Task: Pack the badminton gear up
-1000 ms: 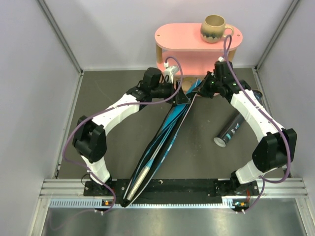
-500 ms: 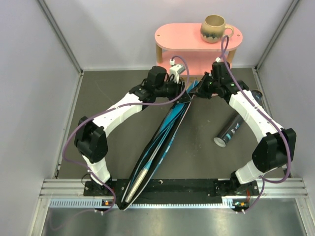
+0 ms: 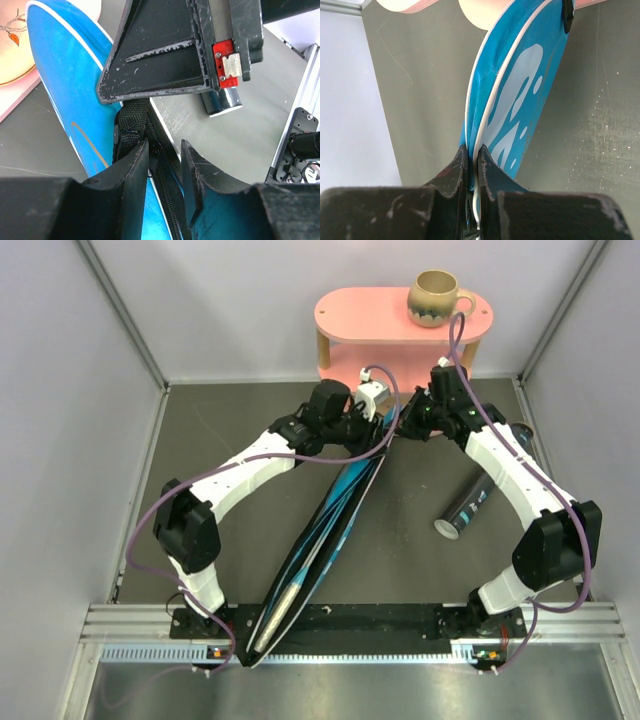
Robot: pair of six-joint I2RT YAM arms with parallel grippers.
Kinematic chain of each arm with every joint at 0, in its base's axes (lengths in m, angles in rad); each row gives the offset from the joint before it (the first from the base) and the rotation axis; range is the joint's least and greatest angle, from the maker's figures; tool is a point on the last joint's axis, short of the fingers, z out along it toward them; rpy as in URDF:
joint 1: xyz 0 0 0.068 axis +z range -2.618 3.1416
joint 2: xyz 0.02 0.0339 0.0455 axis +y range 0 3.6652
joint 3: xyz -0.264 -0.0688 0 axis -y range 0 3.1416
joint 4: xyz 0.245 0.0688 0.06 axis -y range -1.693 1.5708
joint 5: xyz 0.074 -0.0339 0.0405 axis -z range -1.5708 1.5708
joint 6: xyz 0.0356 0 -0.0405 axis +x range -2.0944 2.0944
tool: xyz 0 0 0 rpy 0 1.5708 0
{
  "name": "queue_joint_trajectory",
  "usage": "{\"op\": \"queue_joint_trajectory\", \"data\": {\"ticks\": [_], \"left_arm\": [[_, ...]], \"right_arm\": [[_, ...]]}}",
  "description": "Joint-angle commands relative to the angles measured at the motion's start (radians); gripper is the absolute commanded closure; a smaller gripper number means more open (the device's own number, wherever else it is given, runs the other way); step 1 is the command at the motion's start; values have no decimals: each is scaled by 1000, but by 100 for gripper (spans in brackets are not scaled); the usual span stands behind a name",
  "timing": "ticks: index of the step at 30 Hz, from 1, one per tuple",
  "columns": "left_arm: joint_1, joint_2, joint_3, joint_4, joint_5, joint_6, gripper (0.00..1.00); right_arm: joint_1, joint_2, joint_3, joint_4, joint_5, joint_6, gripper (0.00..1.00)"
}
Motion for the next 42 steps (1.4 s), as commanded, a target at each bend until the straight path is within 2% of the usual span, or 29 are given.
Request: {"op": "queue_joint_trajectory", "data": {"ticks": [1,3,6,10,18,20,22,24,33,37,42], "left_arm": [[5,-12,24,-60,-33,36,61],[5,-14,22,-60,-29,32,56],[11,-11,27,-58,-13,16,57],[14,-3,33,-61,16,4,68],[16,-3,31,-80,11,7,74],[16,-3,31,-83,10,9,80],[14,-12,31,-86,-7,15,94],[13,-18,36,-96,-21,18,100],[-10,-107,10,-129,-58,-28,100],[-32,-194,-82,-127,-64,-68,100],[-78,-337,-243,-127,-150,-33,100]], "right_arm": [[16,-27,55,50,-24,18,100],[16,-28,55,50,-26,19,100],[14,-27,55,50,-24,18,100],[16,-27,56,50,-26,18,100],[16,-20,58,54,-30,30,100],[16,-23,58,54,-26,33,100],[14,-23,56,57,-17,32,100],[17,-23,48,61,-6,36,100],[16,-27,13,109,133,62,100],[0,-54,-47,182,198,119,100],[-56,-77,-103,201,262,196,100]]}}
